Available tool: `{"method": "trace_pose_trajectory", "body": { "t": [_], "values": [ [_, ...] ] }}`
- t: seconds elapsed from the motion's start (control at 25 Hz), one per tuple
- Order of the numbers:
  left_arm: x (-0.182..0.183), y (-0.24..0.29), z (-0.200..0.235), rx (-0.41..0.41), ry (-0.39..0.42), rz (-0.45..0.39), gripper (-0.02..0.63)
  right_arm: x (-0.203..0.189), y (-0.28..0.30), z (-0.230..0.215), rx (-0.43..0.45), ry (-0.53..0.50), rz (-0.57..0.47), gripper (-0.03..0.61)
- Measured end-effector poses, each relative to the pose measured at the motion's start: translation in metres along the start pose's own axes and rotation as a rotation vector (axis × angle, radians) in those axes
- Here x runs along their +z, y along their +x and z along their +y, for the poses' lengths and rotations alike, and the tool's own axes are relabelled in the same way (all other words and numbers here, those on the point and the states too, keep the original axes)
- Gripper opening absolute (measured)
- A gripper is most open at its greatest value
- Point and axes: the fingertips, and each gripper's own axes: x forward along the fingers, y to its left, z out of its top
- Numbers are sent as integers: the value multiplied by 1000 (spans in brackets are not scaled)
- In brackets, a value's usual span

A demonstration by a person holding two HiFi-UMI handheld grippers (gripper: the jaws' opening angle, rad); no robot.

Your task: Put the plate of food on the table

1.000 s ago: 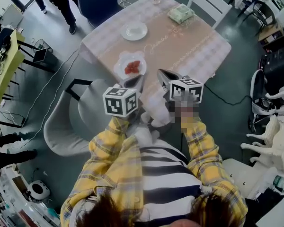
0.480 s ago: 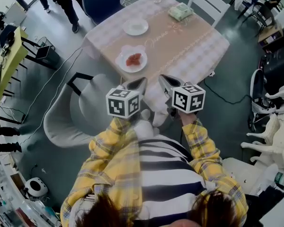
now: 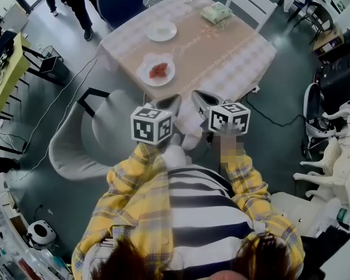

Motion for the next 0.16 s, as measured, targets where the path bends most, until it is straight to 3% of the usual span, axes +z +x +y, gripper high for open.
{"method": "trace_pose_trajectory", "body": {
  "t": [0.16],
  "values": [
    [-2,3,-2,9,2,4,5,1,-4,-5,5,5,-2,-2]
  ]
}}
